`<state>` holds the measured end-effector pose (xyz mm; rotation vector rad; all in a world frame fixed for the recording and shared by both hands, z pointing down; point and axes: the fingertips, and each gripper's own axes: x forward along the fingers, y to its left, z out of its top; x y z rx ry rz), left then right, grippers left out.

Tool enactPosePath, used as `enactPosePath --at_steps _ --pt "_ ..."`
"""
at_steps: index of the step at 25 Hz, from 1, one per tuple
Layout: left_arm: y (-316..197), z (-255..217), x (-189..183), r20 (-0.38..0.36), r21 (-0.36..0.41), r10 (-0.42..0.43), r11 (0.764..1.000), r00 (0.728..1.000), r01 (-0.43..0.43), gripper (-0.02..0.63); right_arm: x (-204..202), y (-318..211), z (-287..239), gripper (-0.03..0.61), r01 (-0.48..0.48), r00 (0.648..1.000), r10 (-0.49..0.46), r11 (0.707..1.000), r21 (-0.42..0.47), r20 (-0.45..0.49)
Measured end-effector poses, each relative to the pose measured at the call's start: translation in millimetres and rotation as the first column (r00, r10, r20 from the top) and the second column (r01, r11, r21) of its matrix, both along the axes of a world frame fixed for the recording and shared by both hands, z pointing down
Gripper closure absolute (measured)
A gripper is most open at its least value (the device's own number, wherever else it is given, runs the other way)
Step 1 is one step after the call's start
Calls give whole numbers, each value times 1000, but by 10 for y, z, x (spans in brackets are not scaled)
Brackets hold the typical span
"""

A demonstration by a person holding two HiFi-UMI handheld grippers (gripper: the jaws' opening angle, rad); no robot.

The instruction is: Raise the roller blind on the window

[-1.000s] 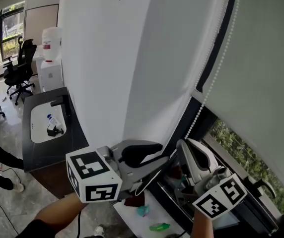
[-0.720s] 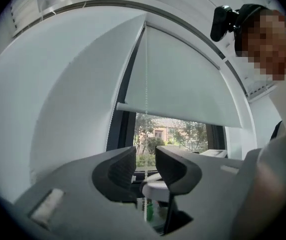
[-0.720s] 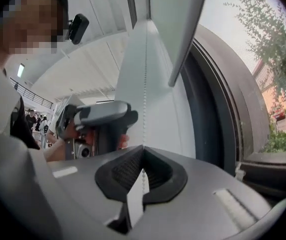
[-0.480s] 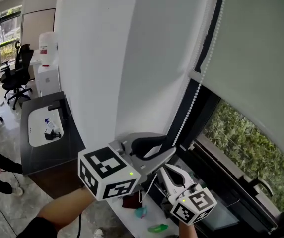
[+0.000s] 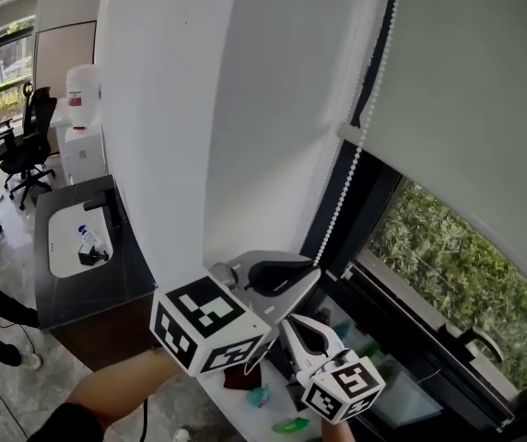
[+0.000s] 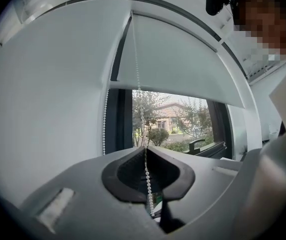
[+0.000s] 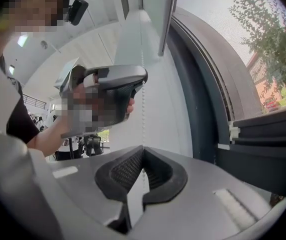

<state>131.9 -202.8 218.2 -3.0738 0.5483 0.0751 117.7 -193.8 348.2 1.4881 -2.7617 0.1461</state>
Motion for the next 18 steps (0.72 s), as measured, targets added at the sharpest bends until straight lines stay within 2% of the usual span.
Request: enactPosePath --at_steps 3,5,6,8,10,12,14,18 --pt "9 3 -14 -26 -43 13 999 1000 -14 598 12 53 -11 571 9 999 -9 1000 6 -34" --pt "29 -6 -49 -26 -44 6 999 1000 -7 598 46 142 -43 567 43 998 -43 999 3 -38" --pt "39 -3 -77 -17 -33 -6 999 1000 5 598 89 195 -87 552 61 998 -61 998 -2 -7" --pt "43 47 -124 10 -12 -33 999 999 33 598 249 258 -308 443 63 993 -63 998 7 96" --pt "26 191 -131 46 -12 -50 999 998 50 598 416 223 -663 444 17 987 -24 999 49 159" --pt "-11 427 -129 90 -22 -64 998 994 66 598 407 140 -1024 449 8 988 -24 994 105 154" --pt "-12 691 -127 123 -67 -54 996 991 63 598 251 72 -1312 451 49 989 -68 988 148 128" --pt "44 996 -132 154 -127 -35 990 988 55 600 -50 -58 -1644 451 107 991 -121 976 188 64"
